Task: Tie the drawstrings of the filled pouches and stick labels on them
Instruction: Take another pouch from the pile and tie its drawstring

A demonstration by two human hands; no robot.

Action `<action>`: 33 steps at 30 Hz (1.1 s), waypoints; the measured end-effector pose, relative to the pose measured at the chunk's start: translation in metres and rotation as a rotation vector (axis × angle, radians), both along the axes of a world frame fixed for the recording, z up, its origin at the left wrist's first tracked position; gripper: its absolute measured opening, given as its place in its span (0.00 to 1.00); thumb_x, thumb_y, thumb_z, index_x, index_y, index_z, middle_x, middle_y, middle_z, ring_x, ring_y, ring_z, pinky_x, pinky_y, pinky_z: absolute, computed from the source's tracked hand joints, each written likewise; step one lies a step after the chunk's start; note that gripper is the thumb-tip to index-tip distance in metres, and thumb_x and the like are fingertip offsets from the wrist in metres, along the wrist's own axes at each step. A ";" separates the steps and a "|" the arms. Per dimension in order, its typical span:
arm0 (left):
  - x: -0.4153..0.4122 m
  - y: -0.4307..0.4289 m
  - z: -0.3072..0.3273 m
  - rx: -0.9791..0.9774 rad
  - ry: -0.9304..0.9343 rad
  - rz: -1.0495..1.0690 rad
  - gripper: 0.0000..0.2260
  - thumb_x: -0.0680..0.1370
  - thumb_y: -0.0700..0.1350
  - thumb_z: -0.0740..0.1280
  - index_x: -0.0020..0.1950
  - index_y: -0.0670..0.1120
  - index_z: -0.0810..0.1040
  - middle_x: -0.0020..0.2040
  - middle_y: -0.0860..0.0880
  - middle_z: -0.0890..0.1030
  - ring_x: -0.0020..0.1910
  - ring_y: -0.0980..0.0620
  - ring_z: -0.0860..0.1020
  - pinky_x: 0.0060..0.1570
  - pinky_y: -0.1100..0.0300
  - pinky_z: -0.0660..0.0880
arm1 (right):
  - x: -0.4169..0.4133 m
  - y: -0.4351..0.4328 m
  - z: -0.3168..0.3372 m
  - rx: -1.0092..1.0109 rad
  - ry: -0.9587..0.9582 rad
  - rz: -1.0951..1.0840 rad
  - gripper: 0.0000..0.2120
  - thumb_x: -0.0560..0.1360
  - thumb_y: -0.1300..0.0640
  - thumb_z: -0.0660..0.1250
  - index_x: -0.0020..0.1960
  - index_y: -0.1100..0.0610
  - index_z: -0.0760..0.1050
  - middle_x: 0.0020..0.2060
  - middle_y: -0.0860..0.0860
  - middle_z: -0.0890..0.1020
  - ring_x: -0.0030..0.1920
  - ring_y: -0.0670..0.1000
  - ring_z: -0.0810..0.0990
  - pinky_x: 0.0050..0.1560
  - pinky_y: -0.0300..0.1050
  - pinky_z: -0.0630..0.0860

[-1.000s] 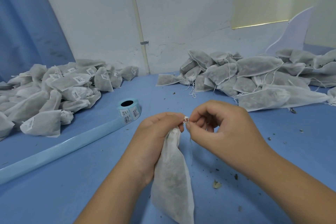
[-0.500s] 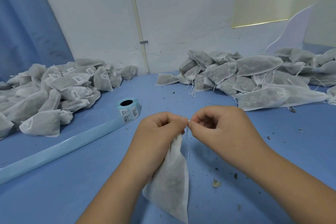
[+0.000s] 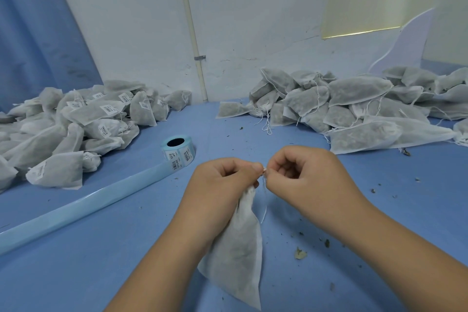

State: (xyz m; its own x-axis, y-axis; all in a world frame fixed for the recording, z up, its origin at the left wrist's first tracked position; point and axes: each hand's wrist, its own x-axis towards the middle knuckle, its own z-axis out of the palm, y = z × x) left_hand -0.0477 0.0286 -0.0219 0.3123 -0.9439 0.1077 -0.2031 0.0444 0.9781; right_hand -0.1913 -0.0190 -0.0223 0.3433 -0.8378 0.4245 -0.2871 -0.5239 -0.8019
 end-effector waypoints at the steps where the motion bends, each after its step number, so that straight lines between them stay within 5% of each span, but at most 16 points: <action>1: 0.000 0.000 0.000 0.001 0.023 0.002 0.07 0.73 0.50 0.72 0.36 0.52 0.85 0.32 0.56 0.82 0.30 0.60 0.75 0.32 0.69 0.71 | 0.000 0.000 0.000 -0.004 0.001 0.000 0.08 0.68 0.61 0.70 0.32 0.53 0.78 0.27 0.46 0.78 0.27 0.41 0.72 0.30 0.32 0.70; 20: -0.001 0.001 -0.001 -0.023 -0.052 0.027 0.05 0.73 0.50 0.73 0.38 0.51 0.86 0.35 0.54 0.84 0.33 0.61 0.78 0.36 0.71 0.74 | 0.003 0.000 -0.005 -0.043 0.052 -0.089 0.07 0.68 0.58 0.71 0.31 0.51 0.79 0.28 0.42 0.79 0.28 0.39 0.74 0.31 0.32 0.71; 28: 0.009 -0.001 0.000 -0.022 -0.091 0.023 0.06 0.73 0.50 0.73 0.37 0.53 0.85 0.31 0.56 0.79 0.29 0.59 0.72 0.30 0.71 0.69 | -0.008 -0.012 0.006 0.215 -0.010 0.069 0.05 0.67 0.59 0.68 0.33 0.53 0.79 0.25 0.49 0.80 0.28 0.45 0.77 0.33 0.45 0.74; 33: 0.016 -0.002 0.001 -0.048 -0.117 0.034 0.06 0.74 0.48 0.72 0.38 0.53 0.84 0.30 0.57 0.78 0.27 0.60 0.70 0.29 0.72 0.67 | -0.016 -0.019 0.010 0.371 -0.178 0.238 0.04 0.63 0.56 0.67 0.31 0.53 0.77 0.25 0.51 0.76 0.29 0.50 0.73 0.32 0.42 0.69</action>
